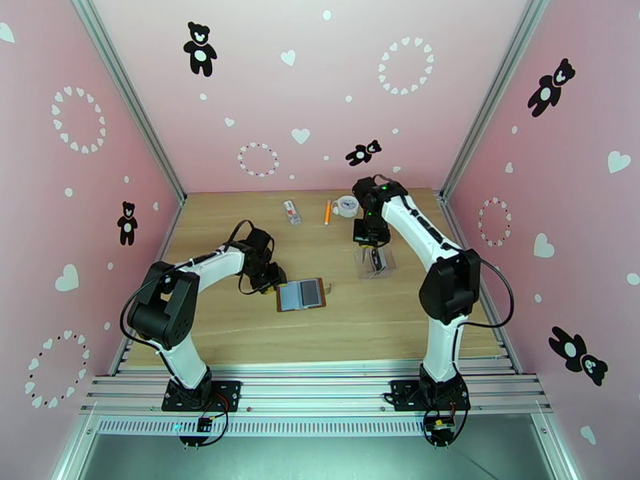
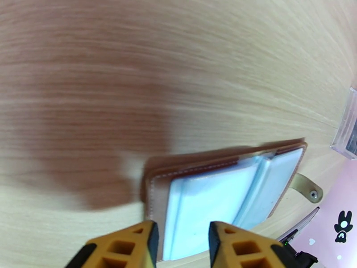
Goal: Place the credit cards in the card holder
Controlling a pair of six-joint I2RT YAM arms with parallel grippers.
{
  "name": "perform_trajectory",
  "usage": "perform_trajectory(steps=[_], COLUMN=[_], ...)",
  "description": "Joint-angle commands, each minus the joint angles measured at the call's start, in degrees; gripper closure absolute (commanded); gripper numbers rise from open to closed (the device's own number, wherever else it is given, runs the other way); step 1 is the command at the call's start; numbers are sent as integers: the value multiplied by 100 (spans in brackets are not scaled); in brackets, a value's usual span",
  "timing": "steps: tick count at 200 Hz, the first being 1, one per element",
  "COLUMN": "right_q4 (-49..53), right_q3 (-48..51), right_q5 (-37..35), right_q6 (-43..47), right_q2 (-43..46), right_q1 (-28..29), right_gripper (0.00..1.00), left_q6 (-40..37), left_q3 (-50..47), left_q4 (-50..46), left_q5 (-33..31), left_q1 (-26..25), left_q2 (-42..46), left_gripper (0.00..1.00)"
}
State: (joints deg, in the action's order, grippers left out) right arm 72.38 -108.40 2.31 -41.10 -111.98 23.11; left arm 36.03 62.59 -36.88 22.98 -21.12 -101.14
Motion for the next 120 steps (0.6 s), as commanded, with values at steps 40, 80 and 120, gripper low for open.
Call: perform_trajectory(steps=[40, 80, 120], right_q4=[-209, -135, -5], right_q3=[-32, -358, -771], right_q5=[1082, 1180, 1037], right_q6=[-1091, -1084, -980], right_q2=[-560, -1255, -1887], right_q1=[1080, 1738, 2006], right_gripper=[100, 100, 100], left_q6=[14, 19, -35], left_q3=[231, -124, -358], left_q4=[-162, -58, 45], left_q5=[367, 384, 382], left_q1=[21, 21, 21], left_q2=[194, 246, 262], left_gripper=[64, 64, 64])
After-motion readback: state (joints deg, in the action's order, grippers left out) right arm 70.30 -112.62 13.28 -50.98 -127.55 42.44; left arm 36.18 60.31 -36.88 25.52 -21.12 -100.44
